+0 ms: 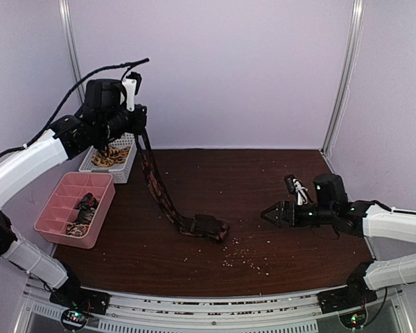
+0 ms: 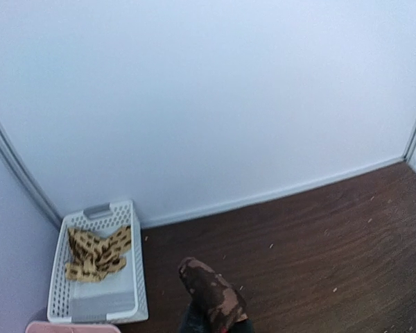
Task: Roll the ties
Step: Flatten out the tie at the center of the board.
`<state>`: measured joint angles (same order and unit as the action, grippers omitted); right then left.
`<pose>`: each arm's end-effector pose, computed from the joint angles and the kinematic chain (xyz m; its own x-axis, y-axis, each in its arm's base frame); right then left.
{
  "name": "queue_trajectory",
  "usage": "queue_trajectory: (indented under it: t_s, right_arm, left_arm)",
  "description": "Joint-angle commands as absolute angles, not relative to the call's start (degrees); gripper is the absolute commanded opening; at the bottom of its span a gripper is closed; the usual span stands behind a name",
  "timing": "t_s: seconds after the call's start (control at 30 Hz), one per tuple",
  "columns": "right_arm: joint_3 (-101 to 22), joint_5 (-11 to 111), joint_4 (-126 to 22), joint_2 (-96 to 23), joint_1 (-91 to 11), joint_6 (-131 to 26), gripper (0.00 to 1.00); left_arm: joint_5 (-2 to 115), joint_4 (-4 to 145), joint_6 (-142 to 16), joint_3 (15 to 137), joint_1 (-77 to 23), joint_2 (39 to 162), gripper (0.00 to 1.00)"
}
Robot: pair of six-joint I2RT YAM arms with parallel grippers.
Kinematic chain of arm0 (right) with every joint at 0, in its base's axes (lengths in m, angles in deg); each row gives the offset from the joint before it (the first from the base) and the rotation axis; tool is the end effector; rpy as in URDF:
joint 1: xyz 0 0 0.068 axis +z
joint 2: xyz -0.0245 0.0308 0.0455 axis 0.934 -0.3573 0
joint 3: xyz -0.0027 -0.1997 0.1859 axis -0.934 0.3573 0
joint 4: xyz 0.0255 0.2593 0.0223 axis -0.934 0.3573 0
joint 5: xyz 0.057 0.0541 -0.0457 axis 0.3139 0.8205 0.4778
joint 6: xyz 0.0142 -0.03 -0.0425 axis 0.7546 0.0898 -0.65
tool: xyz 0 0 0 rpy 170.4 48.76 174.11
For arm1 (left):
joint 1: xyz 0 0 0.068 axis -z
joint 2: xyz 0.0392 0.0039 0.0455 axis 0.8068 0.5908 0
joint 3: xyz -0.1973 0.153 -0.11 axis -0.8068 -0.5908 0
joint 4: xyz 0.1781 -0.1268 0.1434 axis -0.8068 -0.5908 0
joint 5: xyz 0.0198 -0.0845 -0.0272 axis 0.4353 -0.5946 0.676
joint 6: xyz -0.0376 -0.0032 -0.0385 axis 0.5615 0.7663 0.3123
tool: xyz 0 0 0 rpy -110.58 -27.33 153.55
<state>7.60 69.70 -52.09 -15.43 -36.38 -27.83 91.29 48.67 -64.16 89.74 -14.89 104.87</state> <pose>0.1746 0.1315 0.2082 -0.8062 0.0343 -0.5906 -0.4517 0.6091 0.6519 0.2557 -0.1860 0.4325 -0.2241 -0.0210 -0.9743 0.1908 0.9795 -0.0650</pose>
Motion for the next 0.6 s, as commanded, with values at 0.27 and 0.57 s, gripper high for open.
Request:
queue_trajectory:
  t_s: [0.27,0.57]
  right_arm:
    - [-11.29,57.32,-46.81,-38.02,-20.58,-34.79,0.95]
    - [-21.93,50.37,-46.35,-54.02,-11.68,-32.63,0.94]
  left_arm:
    - [92.27,47.54,-59.02,81.87,-16.6,107.76,0.0]
    - [92.22,48.09,-59.59,81.12,-16.61,106.29,0.0]
